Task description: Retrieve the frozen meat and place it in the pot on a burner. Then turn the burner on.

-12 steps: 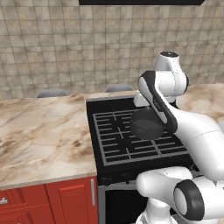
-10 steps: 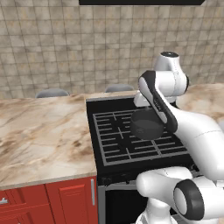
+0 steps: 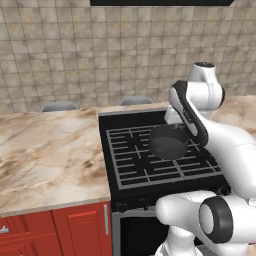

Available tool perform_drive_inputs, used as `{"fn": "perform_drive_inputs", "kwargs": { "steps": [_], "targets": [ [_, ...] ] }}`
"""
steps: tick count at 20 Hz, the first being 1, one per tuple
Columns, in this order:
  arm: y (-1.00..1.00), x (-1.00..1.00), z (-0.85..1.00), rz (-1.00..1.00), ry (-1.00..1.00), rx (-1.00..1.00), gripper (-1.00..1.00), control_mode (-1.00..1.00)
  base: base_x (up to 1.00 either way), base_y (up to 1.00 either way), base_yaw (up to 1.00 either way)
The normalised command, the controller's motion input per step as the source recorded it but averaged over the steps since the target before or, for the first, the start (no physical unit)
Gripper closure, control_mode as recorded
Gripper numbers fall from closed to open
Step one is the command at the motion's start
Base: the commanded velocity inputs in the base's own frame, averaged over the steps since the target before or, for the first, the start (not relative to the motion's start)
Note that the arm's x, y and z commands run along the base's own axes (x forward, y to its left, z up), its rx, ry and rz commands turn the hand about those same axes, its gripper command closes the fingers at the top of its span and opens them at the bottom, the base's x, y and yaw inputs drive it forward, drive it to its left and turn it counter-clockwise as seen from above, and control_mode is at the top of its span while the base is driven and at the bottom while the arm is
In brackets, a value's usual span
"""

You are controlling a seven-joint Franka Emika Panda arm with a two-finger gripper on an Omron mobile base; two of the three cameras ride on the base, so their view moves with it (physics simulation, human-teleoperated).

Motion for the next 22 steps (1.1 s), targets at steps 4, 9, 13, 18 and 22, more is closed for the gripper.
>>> {"fn": "perform_drive_inputs", "kwargs": {
  "steps": [4,9,13,18,22],
  "targets": [
    [-0.46,0.07,-0.01,0.01,0.0,0.0,-1.0,-1.0,0.0,0.0,0.0],
    [-0.71,0.0,-0.03,0.01,0.0,0.0,-1.0,-1.0,0.0,0.0,0.0],
    [-0.66,0.03,0.0,0.03,0.0,0.0,-1.0,-1.0,0.0,0.0,0.0],
    [-0.71,0.01,-0.05,0.05,0.0,0.0,-1.0,-1.0,0.0,0.0,0.0],
    [-0.76,0.02,-0.13,0.04,0.0,0.0,-1.0,-1.0,0.0,0.0,0.0]
  ]
}}
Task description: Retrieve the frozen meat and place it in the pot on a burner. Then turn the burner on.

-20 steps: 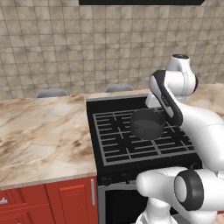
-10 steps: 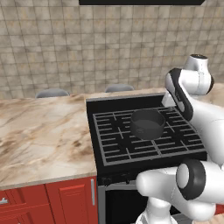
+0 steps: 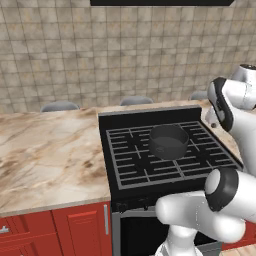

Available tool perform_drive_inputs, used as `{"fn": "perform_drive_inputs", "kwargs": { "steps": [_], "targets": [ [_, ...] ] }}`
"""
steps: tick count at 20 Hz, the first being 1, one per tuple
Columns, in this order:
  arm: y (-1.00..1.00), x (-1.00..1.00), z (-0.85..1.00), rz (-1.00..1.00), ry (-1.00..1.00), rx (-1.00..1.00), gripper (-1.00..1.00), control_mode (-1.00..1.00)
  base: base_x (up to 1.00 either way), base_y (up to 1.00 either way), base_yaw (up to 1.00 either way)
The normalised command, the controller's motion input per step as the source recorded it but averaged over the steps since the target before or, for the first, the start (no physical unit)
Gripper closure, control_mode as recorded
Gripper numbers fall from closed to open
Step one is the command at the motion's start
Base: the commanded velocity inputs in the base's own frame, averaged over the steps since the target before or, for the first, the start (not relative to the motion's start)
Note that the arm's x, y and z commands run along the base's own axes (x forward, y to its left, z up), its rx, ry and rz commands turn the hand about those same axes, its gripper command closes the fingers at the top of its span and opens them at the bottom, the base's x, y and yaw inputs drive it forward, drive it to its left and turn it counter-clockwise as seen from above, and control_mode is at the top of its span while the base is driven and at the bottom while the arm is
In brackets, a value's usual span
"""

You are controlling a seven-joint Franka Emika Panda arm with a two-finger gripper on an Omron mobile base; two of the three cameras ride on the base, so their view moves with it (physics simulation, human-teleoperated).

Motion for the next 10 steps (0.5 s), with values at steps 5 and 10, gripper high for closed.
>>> {"fn": "perform_drive_inputs", "kwargs": {
  "steps": [5,10],
  "targets": [
    [-0.72,0.0,-0.12,0.04,0.0,0.0,-1.0,-1.0,0.0,0.0,0.0],
    [-0.76,0.0,-0.03,0.04,-0.04,0.0,-1.0,-1.0,0.0,0.0,0.0]
  ]
}}
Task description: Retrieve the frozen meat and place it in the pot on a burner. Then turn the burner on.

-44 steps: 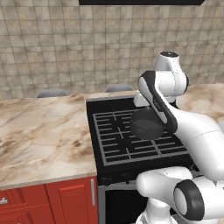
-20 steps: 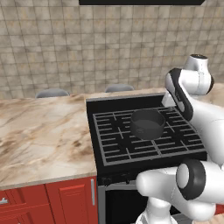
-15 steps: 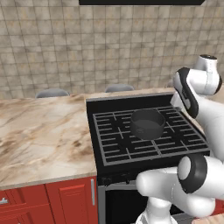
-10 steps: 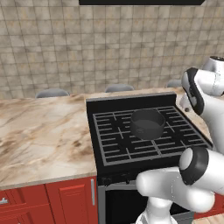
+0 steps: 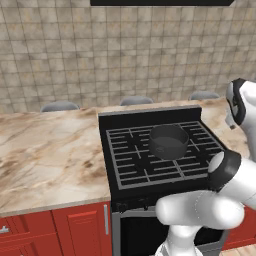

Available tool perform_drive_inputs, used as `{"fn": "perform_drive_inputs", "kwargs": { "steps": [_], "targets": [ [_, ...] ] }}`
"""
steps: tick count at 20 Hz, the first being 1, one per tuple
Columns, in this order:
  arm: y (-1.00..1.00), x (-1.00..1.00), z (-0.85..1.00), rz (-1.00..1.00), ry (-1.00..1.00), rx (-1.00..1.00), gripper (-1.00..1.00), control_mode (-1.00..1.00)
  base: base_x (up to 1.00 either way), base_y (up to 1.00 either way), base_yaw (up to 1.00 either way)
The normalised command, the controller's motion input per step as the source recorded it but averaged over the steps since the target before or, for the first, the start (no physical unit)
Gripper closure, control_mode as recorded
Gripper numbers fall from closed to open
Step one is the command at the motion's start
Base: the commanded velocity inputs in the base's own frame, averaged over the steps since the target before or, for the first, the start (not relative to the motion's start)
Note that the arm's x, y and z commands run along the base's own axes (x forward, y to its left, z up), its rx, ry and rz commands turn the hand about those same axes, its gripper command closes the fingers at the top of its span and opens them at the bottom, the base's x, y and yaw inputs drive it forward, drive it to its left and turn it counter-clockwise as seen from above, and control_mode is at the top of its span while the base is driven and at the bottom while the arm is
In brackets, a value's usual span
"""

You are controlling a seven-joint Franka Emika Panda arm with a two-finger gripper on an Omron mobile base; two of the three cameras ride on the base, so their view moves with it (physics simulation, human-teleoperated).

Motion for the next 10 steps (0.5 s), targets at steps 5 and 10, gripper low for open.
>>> {"fn": "perform_drive_inputs", "kwargs": {
  "steps": [5,10],
  "targets": [
    [-0.77,0.0,-0.11,0.03,-0.02,0.0,-1.0,-1.0,0.0,0.0,0.0],
    [-0.79,0.0,-0.14,0.02,0.0,0.0,-1.0,-1.0,0.0,0.0,0.0]
  ]
}}
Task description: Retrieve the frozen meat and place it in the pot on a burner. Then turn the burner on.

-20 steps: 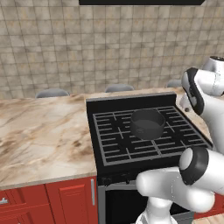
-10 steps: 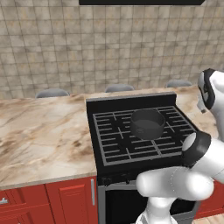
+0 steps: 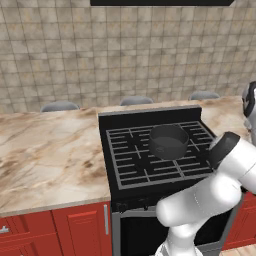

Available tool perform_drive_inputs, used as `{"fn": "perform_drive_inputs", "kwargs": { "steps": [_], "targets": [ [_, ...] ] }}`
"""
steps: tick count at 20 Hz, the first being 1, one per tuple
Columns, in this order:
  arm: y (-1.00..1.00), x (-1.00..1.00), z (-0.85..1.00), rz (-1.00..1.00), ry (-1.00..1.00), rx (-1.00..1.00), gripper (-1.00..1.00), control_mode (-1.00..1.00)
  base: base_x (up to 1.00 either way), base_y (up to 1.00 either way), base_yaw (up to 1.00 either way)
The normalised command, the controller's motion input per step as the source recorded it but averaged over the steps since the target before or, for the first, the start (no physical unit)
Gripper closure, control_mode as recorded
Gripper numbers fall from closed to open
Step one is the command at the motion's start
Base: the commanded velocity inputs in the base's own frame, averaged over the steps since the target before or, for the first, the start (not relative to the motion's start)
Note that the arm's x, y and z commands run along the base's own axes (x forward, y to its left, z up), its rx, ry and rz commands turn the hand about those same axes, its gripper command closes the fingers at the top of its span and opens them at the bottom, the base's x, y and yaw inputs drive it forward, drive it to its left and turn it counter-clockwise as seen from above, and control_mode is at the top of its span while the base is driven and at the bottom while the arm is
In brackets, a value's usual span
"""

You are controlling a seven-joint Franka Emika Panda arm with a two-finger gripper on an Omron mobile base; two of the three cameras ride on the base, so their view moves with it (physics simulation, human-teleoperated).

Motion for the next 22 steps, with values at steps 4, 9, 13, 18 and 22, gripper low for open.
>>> {"fn": "perform_drive_inputs", "kwargs": {
  "steps": [4,9,13,18,22],
  "targets": [
    [-0.79,0.0,-0.21,0.02,0.0,-0.02,-1.0,-1.0,0.0,0.0,0.0],
    [-0.64,0.07,-0.1,0.05,0.0,-0.04,-1.0,-1.0,0.0,0.0,0.0],
    [-0.55,0.09,-0.12,0.05,0.0,-0.01,-1.0,-1.0,0.0,0.0,0.0],
    [-0.54,0.07,-0.23,0.06,0.04,0.0,-1.0,-1.0,0.0,0.0,0.0],
    [-0.47,0.13,-0.23,0.04,0.14,0.0,-1.0,-1.0,0.0,0.0,0.0]
  ]
}}
